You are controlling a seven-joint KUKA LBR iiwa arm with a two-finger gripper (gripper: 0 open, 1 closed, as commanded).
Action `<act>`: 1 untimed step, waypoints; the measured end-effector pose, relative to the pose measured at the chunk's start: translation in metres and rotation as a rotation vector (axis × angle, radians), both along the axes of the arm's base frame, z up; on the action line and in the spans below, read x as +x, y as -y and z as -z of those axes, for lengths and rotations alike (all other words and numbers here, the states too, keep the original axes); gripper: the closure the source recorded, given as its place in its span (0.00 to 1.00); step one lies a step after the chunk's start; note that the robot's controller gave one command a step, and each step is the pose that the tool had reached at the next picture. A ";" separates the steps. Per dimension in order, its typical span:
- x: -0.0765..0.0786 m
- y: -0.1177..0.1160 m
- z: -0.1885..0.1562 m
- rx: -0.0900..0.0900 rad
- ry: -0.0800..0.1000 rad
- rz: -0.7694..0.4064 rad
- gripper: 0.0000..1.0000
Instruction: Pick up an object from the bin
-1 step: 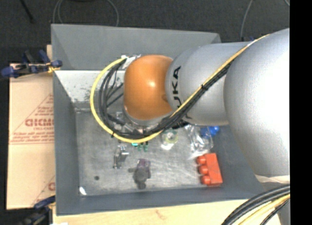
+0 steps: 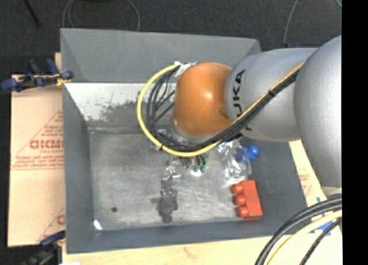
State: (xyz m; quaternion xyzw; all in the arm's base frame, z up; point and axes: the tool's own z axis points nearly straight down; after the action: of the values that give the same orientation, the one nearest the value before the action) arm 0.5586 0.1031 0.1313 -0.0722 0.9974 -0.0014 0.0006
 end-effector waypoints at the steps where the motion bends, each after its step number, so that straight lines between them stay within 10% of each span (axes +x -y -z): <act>1: -0.054 0.019 -0.048 0.001 0.002 -0.064 0.00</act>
Offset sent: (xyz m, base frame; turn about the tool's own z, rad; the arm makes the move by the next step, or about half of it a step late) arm -0.0536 -0.0169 0.0449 -0.0672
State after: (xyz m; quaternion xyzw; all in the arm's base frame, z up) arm 0.5050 0.0841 0.1789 -0.1043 0.9945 -0.0008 0.0016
